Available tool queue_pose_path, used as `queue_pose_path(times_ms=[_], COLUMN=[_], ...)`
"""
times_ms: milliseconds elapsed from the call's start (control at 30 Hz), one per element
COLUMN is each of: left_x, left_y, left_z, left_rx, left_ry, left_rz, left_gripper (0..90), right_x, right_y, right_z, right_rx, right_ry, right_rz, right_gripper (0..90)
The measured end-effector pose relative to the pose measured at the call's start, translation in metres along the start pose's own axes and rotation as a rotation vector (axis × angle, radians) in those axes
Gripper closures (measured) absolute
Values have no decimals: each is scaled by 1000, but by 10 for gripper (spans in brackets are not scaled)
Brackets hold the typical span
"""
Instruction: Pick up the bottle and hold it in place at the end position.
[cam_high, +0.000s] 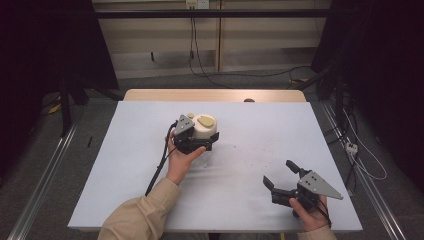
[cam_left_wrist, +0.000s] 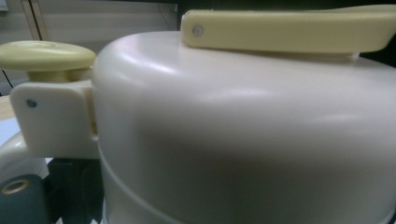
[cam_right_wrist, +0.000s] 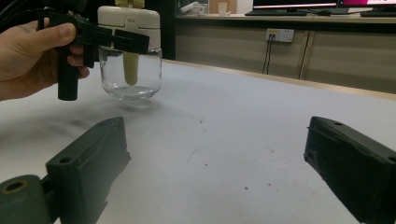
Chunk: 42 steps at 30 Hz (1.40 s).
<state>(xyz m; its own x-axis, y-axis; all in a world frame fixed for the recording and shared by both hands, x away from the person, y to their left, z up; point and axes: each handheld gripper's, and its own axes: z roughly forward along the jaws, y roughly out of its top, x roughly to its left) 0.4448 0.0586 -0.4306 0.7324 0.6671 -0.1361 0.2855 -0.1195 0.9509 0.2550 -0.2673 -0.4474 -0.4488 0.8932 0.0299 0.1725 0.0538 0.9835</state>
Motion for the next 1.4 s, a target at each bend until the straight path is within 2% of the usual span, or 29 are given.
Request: queue_pose_path(times_ms=[533, 1000, 1400], left_x=[0, -7, -10], left_y=[-3, -3, -6], left_z=[11, 26, 35], left_rx=[3, 13, 17], left_ry=[15, 16, 19], left_rz=[-9, 4, -3], left_gripper=[62, 62, 62], right_x=[0, 0, 0], right_y=[-1, 0, 0], right_z=[1, 0, 0], right_rx=[6, 6, 6], right_ry=[2, 5, 7], right_rz=[3, 2, -1], right_gripper=[55, 55, 56])
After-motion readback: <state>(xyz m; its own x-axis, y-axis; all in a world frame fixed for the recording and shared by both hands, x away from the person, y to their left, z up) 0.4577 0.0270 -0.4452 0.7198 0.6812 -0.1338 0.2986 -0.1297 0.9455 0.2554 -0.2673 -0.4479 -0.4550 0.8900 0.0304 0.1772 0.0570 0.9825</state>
